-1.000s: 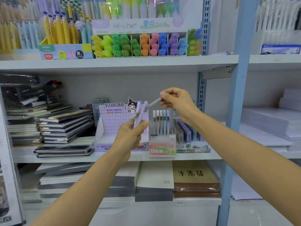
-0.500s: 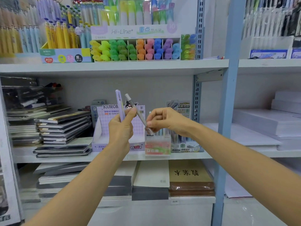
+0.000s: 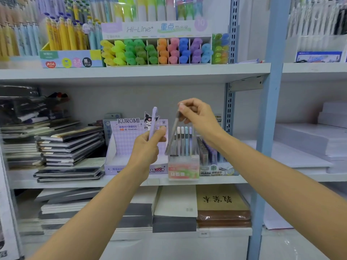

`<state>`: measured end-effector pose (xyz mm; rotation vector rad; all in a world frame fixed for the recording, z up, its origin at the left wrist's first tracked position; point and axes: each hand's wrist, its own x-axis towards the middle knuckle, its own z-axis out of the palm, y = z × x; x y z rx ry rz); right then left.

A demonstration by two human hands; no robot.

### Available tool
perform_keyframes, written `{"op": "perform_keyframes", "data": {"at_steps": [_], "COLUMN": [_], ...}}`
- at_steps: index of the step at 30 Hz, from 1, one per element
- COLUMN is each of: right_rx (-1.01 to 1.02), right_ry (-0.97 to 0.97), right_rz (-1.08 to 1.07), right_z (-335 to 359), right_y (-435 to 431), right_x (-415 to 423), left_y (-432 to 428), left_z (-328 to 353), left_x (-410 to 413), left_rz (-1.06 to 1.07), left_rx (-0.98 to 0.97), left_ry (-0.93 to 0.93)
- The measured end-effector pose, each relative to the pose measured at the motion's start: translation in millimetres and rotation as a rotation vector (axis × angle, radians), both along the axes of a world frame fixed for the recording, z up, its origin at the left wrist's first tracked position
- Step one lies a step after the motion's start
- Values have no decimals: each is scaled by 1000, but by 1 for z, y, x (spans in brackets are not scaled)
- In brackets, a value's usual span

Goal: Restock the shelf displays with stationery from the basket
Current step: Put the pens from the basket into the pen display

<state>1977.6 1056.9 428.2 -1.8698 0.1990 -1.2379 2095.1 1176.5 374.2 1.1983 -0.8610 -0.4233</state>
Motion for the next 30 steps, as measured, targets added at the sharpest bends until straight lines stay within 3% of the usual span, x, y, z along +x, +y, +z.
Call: {"op": "perform_keyframes", "data": {"at_steps": [5,12,16,30], "right_rx": [16,-147,-243,-260], "right_ry": [26,211,269,292], "right_rz": [-212,-347,-360,-314], "right_z": [-10,-38,-38,-36], "right_y": [-30,-45,-47,-56], "right_x": [1,18,22,25], "left_y": [-4,-11,-14,-21], "left_z": [-8,-23,-29,-37], "left_x": [9,17,20,22], "left_rz": [-73,-109,-96,-85], "left_rx": [10,-25,-26,-4], "left_ry": [142,68,56,49]}}
